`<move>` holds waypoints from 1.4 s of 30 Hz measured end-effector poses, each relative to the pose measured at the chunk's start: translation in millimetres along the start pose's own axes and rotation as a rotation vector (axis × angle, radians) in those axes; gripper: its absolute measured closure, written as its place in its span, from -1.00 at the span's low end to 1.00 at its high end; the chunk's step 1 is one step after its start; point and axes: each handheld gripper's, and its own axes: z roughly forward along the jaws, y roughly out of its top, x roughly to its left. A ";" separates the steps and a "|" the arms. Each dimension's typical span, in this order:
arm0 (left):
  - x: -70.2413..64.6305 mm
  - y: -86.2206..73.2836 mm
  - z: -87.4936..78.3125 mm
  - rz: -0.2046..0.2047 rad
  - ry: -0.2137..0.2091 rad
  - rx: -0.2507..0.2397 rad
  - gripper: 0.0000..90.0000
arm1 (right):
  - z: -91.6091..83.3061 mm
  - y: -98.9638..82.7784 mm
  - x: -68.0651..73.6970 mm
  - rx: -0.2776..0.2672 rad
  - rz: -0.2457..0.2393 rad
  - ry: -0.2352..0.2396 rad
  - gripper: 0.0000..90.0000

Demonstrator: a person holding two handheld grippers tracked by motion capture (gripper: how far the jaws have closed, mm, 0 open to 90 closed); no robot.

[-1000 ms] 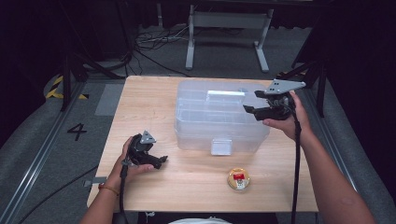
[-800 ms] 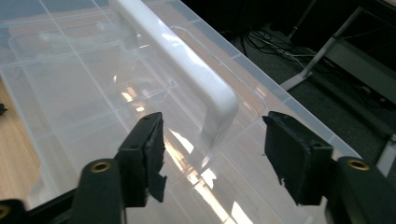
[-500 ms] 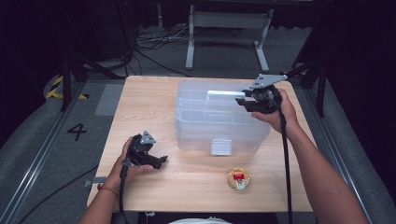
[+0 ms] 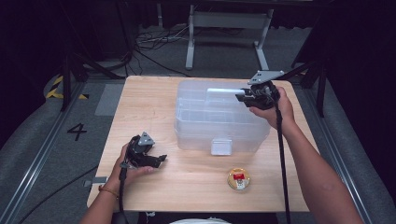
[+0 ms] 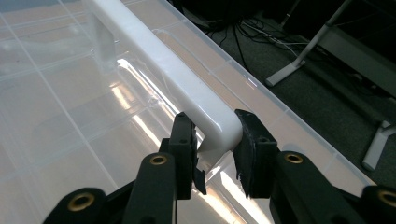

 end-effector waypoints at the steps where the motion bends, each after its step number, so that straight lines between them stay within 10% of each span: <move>1: 0.0 0.0 0.0 0.000 0.000 0.000 -0.41 | 0.3 1.0 -0.9 0.007 -0.001 0.000 0.57; 17: 4.1 45.5 -40.0 0.086 0.023 -0.137 0.90 | 3.0 19.9 -13.4 0.087 0.047 0.015 0.57; 42: -13.9 85.2 -26.2 0.126 -0.011 -0.246 0.99 | 10.4 42.4 -31.5 0.155 0.124 0.019 0.56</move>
